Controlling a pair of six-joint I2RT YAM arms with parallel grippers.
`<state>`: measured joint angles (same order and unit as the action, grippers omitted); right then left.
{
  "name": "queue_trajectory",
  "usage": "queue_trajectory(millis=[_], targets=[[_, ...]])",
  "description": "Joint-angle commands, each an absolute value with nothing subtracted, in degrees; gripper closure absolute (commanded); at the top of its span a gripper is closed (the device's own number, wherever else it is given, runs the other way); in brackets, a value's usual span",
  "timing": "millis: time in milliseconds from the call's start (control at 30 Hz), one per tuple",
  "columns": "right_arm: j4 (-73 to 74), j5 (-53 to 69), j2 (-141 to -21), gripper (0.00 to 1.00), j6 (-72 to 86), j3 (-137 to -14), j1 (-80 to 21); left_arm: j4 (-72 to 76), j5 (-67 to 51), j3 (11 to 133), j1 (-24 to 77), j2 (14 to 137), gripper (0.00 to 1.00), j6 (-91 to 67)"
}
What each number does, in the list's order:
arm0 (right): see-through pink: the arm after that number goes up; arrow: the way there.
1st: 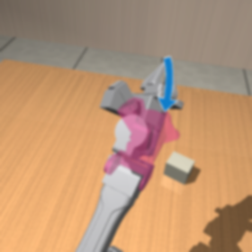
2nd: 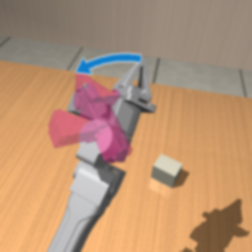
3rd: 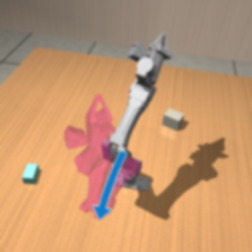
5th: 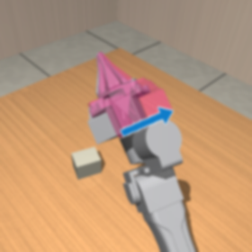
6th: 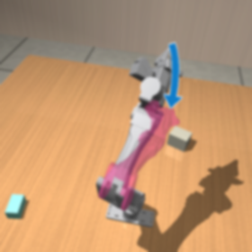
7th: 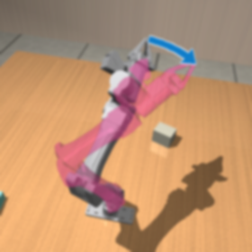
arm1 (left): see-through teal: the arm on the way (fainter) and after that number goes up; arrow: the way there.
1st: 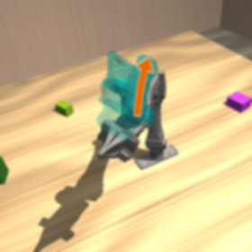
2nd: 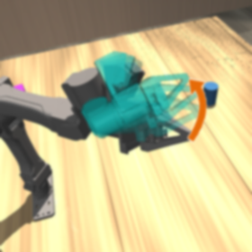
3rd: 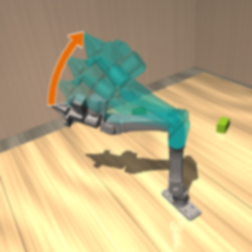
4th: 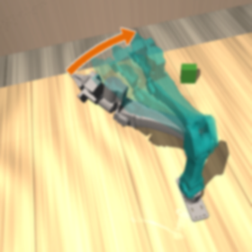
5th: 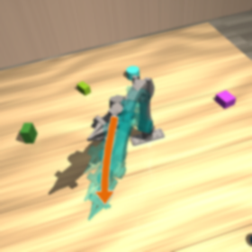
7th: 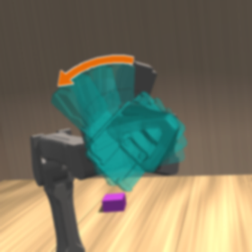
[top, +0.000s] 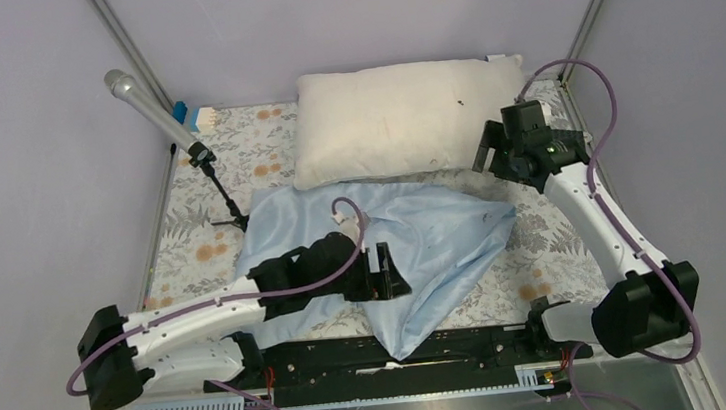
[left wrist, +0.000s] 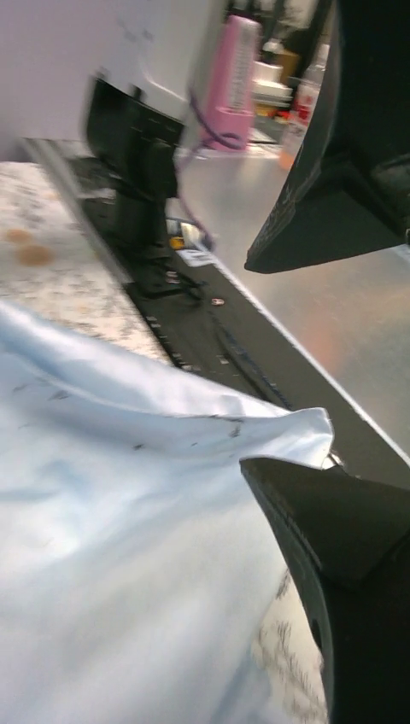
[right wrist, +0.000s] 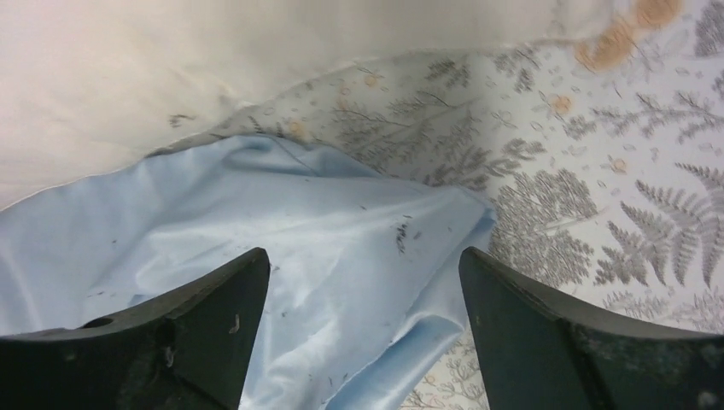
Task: Put the pillow into the pillowcase
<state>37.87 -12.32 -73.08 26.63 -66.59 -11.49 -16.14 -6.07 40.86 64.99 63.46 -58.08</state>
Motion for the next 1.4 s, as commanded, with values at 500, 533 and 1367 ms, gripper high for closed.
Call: queue_trajectory(millis=[500, 533, 1367], targets=[[40.5, -14.07, -130.83, 0.0, 8.0, -142.75, -24.97, -25.82, 1.46, 62.66, 36.29, 68.37, 0.01, -44.41], [41.79, -14.33, -134.63, 0.0, 7.56, -147.71, -25.44, -26.17, 0.84, 62.86, 35.77, 68.5, 0.01, -43.64], [47.03, -27.23, -135.63, 1.0, 14.62, -149.29, -25.41, -28.3, 1.37, 53.12, 34.35, 61.25, 0.01, -45.04]])
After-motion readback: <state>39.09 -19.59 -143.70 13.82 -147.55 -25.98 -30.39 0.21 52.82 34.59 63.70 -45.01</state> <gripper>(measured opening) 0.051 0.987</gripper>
